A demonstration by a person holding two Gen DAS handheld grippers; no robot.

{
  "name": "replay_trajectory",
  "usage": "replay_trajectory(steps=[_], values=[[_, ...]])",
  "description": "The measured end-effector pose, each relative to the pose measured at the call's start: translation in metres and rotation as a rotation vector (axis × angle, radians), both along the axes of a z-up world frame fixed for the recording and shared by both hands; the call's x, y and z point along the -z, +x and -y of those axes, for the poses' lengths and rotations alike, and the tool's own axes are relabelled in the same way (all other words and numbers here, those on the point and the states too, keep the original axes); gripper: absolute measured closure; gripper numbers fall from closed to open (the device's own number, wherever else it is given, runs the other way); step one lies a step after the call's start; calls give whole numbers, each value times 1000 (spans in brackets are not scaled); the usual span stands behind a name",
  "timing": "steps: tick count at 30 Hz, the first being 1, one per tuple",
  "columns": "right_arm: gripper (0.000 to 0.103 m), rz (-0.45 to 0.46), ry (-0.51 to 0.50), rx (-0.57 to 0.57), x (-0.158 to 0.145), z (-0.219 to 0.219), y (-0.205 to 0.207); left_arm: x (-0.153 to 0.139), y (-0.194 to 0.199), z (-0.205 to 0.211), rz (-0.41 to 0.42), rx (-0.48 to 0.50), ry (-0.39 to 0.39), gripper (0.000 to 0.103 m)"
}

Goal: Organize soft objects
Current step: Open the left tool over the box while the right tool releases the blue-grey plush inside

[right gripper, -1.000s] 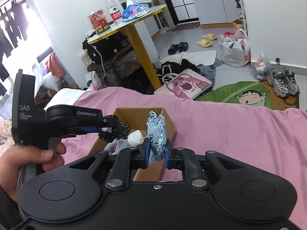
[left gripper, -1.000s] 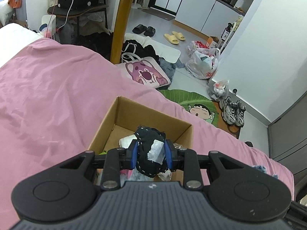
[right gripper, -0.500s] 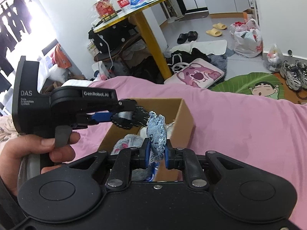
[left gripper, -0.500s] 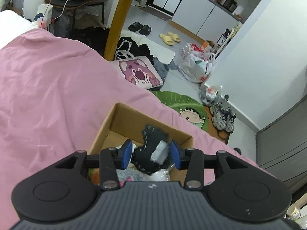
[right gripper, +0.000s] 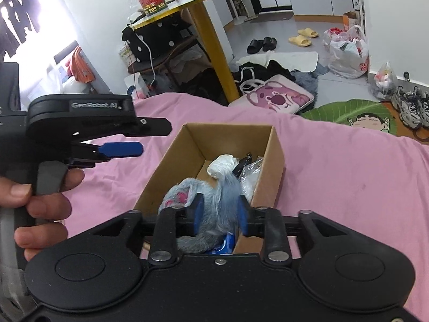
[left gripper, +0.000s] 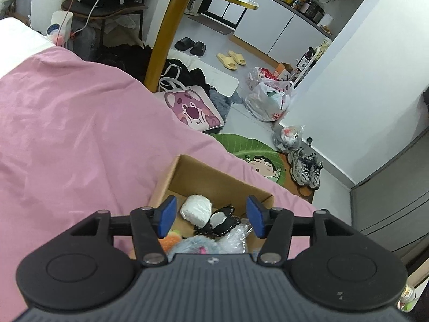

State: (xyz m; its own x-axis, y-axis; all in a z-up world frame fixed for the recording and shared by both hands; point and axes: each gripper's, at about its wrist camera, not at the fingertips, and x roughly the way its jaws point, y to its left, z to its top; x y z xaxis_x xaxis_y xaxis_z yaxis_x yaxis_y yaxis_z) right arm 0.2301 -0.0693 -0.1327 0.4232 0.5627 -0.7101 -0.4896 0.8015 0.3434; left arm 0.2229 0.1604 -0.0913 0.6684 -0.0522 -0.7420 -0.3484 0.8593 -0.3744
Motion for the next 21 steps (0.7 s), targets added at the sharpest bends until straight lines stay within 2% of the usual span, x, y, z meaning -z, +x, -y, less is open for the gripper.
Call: replay_trajectory(steps=[1, 5, 14, 16, 21], values=[[65, 4, 2, 10, -2, 1, -1, -3, -2, -1, -1, 3, 7, 42], [63, 17, 16, 48, -16, 14, -4, -13, -13, -1, 10, 15, 29, 29], [62, 15, 23, 122, -36, 45, -17, -33, -36, 11, -2, 61, 73, 25], [59, 24, 23, 122, -43, 47, -23, -39, -41, 16, -2, 68, 85, 21], [51, 53, 39, 124, -62, 51, -36, -53, -54, 29, -6, 126, 104, 19]])
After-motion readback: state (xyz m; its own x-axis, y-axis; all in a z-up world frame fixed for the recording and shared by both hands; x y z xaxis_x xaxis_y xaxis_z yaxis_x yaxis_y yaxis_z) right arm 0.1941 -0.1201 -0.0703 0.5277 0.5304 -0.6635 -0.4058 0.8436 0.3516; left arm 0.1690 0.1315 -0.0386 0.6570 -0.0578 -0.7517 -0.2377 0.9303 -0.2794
